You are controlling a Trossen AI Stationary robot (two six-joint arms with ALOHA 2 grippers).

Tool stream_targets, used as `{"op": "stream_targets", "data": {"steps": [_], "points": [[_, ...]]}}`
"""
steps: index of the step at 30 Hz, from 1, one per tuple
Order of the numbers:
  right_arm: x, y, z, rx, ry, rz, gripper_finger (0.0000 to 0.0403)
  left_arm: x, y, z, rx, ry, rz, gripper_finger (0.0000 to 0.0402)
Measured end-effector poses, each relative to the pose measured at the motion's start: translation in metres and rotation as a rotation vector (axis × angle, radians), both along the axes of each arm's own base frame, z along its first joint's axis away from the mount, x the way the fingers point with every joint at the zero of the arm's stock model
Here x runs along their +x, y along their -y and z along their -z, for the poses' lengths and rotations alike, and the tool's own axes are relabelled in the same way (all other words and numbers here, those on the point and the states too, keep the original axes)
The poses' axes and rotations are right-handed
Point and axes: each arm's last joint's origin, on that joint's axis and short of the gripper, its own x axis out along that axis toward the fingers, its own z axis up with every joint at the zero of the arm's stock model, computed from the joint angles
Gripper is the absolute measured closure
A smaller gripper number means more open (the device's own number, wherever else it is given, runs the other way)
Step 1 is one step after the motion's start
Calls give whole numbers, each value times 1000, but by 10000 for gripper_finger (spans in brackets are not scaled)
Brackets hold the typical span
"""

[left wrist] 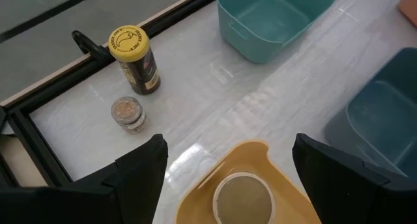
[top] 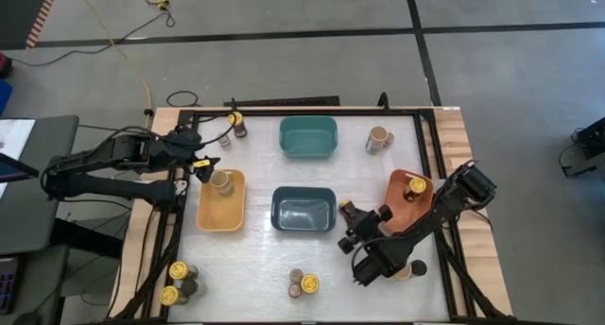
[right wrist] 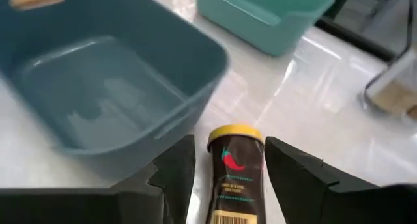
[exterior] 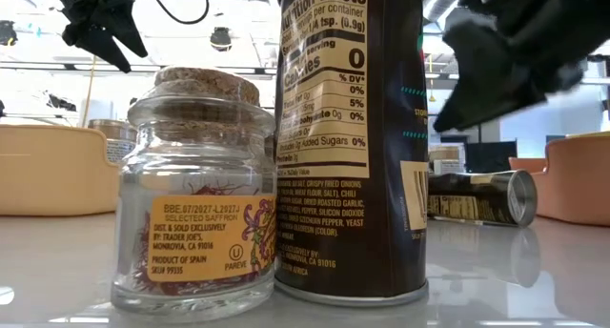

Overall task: Sort spices by type
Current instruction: Put the yellow seasoning bottle into the orange bin

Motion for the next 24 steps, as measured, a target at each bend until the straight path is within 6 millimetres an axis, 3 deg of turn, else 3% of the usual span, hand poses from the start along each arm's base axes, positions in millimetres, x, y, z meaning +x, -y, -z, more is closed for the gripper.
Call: {"op": "stream_targets", "data": {"steps": [11,20,24], "points": [[27,-22,-62,-99,-260,-290,190,0,0,0,0,0,0,85],[29,-27,-96,37,-349,-338,184,0,0,0,5,-7,6,85],[30,-28,-102,68,-351,-347,184,0,0,0,14,-15,16,85]]}}
